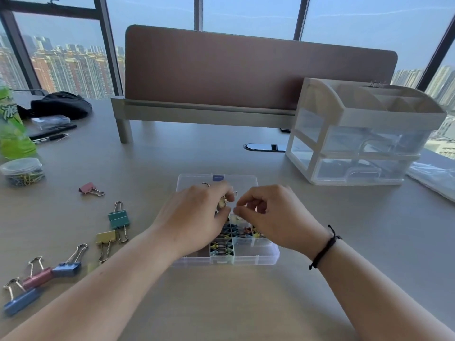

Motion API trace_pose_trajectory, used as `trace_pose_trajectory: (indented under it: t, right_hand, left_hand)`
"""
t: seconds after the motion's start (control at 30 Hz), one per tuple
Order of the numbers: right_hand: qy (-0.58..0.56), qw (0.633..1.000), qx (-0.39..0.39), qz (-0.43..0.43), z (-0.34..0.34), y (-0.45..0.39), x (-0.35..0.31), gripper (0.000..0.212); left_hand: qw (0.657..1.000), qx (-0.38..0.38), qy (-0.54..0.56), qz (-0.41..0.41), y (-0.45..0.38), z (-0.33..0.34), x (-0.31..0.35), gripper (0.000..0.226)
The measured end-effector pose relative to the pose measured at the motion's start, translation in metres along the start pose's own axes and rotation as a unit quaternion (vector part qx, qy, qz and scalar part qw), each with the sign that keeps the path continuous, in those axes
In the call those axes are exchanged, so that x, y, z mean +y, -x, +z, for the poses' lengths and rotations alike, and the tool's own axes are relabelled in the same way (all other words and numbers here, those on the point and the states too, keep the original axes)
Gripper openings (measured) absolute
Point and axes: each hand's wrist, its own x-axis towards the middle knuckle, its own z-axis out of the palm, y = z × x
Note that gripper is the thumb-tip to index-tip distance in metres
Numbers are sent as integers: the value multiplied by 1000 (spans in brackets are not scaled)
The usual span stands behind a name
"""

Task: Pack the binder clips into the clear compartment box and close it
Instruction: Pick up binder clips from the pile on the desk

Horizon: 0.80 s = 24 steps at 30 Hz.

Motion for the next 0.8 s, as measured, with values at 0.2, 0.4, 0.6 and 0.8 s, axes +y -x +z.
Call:
trace_pose_trajectory:
  t: [0.2, 0.4, 0.6, 0.8]
  right_hand:
    - [-14, 999, 10, 34, -18, -2, 11, 15]
    - [45, 997, -53, 15, -14, -1, 12, 15]
    - [-64, 997, 7, 29, -19, -4, 15, 18]
    - [-151, 988, -24, 24, -18, -4, 9, 4]
  left_hand:
    - [999, -28, -6, 19, -2, 0, -3, 21]
    - [993, -86, -59, 57, -1, 0, -1, 35]
    - [996, -52, 46, 51, -1, -6, 4, 30]
    - [992, -65, 93, 63, 0, -5, 9, 28]
